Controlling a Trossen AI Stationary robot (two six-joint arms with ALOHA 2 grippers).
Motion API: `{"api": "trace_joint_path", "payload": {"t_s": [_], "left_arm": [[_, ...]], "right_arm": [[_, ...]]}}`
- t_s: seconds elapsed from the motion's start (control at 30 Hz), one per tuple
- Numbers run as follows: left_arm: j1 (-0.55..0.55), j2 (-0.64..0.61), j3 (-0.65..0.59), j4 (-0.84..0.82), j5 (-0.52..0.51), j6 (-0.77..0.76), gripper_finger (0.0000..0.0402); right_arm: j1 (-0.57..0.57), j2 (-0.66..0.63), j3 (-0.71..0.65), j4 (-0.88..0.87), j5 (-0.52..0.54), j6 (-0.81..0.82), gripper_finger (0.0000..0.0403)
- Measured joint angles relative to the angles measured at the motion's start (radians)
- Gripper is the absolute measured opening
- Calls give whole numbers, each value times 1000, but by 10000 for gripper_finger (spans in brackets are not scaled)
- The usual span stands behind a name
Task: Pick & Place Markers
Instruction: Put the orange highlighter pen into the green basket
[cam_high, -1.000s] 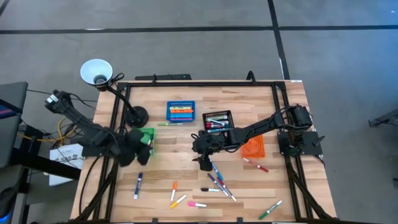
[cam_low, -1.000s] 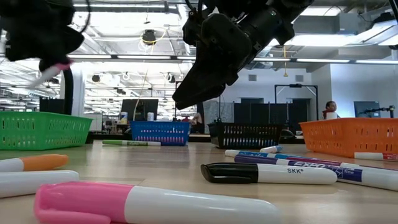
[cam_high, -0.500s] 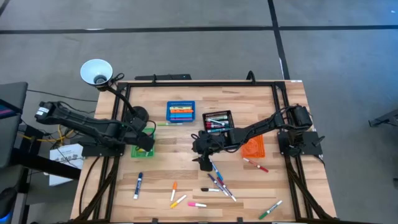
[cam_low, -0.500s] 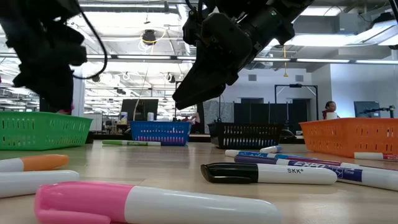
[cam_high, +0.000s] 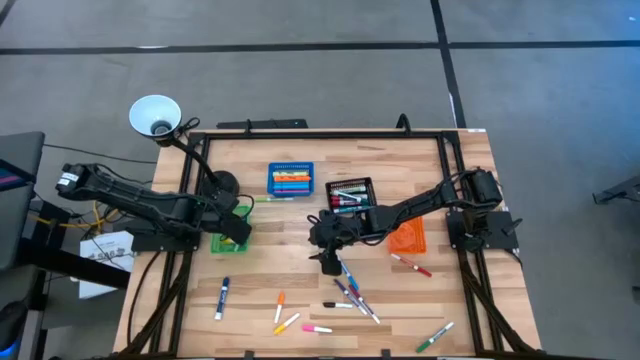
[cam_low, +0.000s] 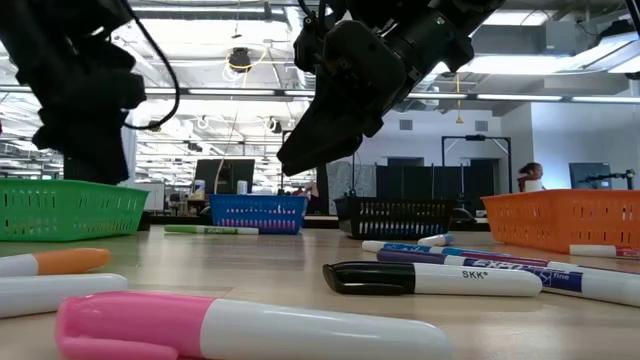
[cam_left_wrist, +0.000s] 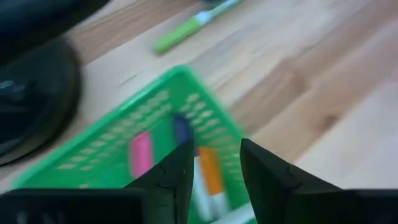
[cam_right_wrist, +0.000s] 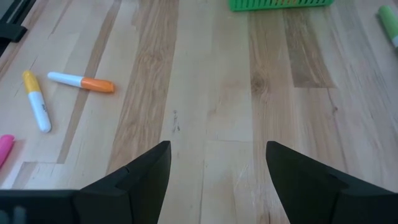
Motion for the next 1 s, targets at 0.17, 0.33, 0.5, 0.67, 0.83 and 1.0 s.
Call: {"api": "trace_joint_path", "payload": {"t_s": [0.17,0.33,0.5,0.67,0.83,1.0], "left_arm": [[-31,0,42,43,1,41,112],[-80,0,92,114,1,45,101],[-182,30,94,354,49,129,94],[-292,150,94,565,50,178,92],[-377,352,94,690,56,122,93],[-407,525,94,843,169,68,104]], "right_arm": [[0,0,0,27,-2,0,255],[8,0,0,30,-24,-6,255],[26,0,0,37,-25,-51,255],[41,0,0,79,-27,-53,255],[47,0,0,68,-27,-52,255],[47,-8,0,-55,-40,-36,255]]}}
